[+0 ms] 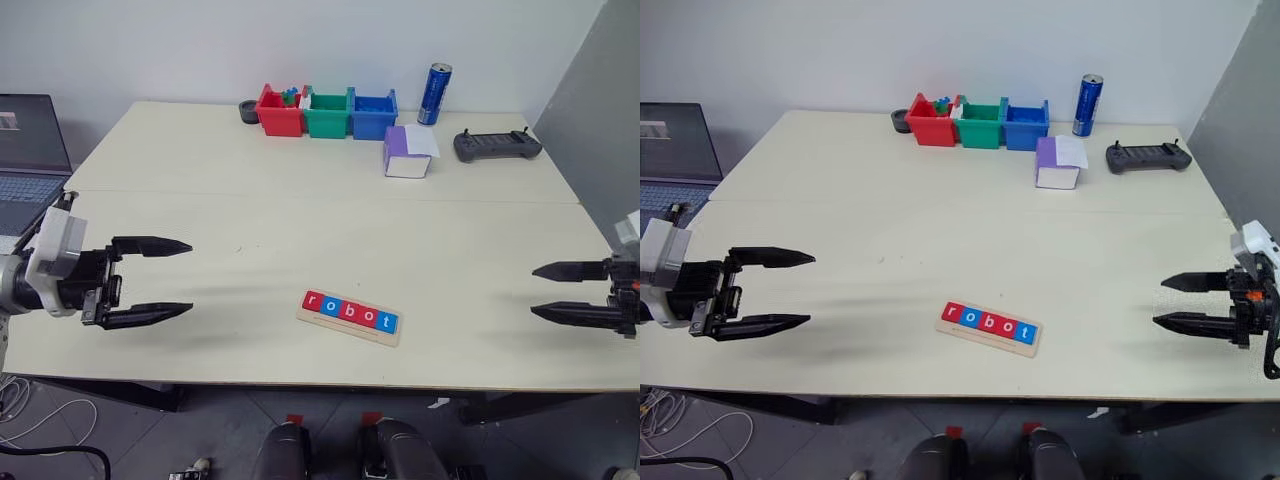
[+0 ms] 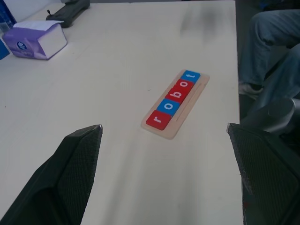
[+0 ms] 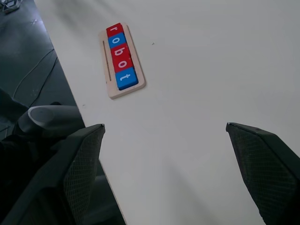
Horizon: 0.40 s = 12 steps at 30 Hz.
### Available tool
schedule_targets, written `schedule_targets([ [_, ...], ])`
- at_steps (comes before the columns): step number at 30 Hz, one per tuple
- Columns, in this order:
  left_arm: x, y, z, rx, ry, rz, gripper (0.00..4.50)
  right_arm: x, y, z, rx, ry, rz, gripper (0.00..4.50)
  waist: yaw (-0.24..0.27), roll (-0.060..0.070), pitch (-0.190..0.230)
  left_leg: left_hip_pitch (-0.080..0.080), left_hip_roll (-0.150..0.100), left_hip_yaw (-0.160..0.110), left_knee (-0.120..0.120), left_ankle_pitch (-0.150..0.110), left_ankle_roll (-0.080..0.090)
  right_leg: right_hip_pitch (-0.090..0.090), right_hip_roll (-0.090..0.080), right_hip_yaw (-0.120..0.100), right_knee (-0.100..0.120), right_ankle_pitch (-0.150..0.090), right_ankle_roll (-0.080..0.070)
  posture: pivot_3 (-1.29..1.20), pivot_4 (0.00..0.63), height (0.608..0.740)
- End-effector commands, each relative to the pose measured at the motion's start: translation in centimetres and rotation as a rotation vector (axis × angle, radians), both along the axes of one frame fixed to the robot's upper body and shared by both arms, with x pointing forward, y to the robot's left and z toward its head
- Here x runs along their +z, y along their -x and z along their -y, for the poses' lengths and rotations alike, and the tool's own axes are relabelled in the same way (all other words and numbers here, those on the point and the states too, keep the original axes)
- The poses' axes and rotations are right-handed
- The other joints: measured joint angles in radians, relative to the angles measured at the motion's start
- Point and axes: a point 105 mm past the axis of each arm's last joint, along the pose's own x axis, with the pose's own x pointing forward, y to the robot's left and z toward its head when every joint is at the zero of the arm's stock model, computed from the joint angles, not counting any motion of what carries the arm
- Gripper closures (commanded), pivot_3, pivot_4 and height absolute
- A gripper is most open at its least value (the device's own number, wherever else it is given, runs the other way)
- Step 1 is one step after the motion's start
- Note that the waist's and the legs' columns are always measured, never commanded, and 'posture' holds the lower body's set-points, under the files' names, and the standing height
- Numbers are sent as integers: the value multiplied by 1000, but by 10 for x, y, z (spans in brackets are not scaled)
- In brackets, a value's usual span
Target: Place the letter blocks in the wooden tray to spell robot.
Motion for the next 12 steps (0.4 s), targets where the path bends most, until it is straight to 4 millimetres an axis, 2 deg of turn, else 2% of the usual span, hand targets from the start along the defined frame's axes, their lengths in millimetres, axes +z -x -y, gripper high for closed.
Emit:
schedule_targets([
  [1,7,0,1,0,-20,64,0,7,0,-10,58,9,41,25,0,0,0,0,0,0,0,0,0,0,0,0,0,0,0,0,150,740],
  [7,11,-1,4,-9,26,60,0,6,-4,-13,78,27,59,25,2,0,0,0,0,0,0,0,0,0,0,0,0,0,0,0,150,740],
  [12,0,6,3,-37,-91,6,0,13,-9,-25,109,-34,77,25,0,1,0,0,0,0,0,0,0,0,0,0,0,0,0,0,150,740],
])
